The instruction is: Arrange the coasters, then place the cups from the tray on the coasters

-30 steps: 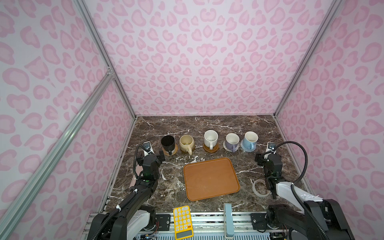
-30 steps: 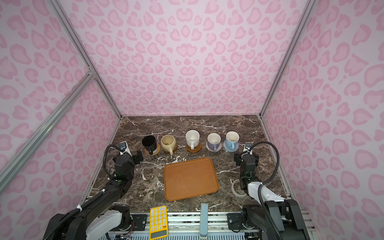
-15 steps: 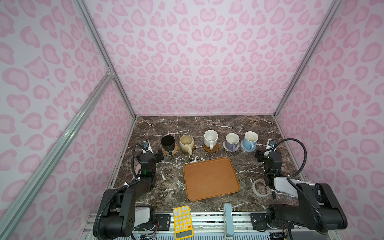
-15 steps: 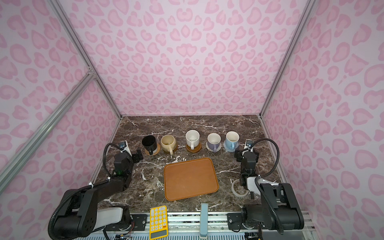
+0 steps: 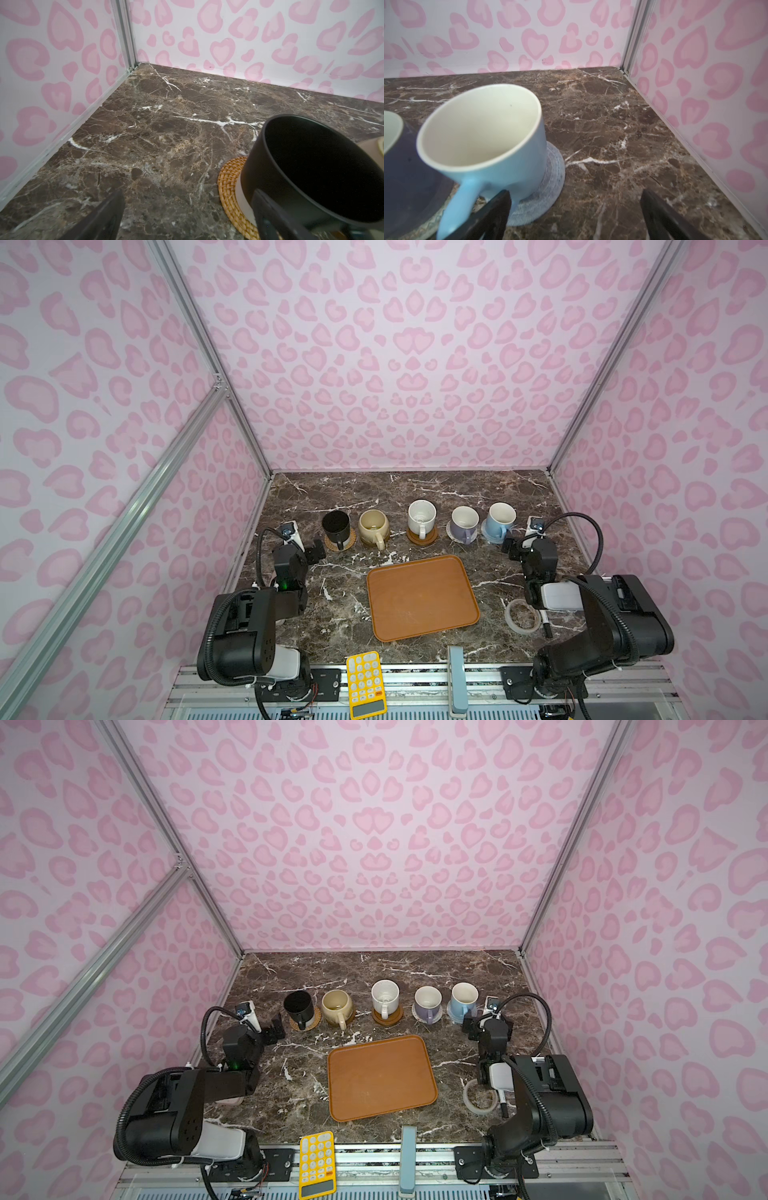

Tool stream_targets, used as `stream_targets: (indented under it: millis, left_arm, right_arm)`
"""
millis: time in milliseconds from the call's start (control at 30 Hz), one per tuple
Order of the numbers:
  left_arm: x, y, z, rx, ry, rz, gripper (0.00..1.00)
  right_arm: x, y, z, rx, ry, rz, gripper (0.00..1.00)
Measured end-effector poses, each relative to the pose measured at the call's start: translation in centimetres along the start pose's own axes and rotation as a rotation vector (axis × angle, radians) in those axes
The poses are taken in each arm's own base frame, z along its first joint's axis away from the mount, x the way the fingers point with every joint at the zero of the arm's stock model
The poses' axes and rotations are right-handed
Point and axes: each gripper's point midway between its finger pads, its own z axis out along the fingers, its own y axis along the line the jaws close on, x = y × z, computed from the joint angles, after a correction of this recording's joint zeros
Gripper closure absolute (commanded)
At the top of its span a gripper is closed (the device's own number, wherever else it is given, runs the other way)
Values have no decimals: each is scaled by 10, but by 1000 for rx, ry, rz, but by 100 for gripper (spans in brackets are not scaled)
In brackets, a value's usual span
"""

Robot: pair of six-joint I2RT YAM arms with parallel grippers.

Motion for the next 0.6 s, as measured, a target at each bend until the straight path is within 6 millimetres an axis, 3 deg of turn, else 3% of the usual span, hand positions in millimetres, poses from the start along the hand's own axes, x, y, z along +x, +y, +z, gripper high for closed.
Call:
stream_targets:
  millis: [167,600]
  left_arm:
    - [-8,-17,6,47,-7,41,3]
    - [-5,-17,6,50,6,61,3]
  right_arm:
    - [5,2,0,-6,22,-14,1]
    - [3,4,3,-11,25,-18,1]
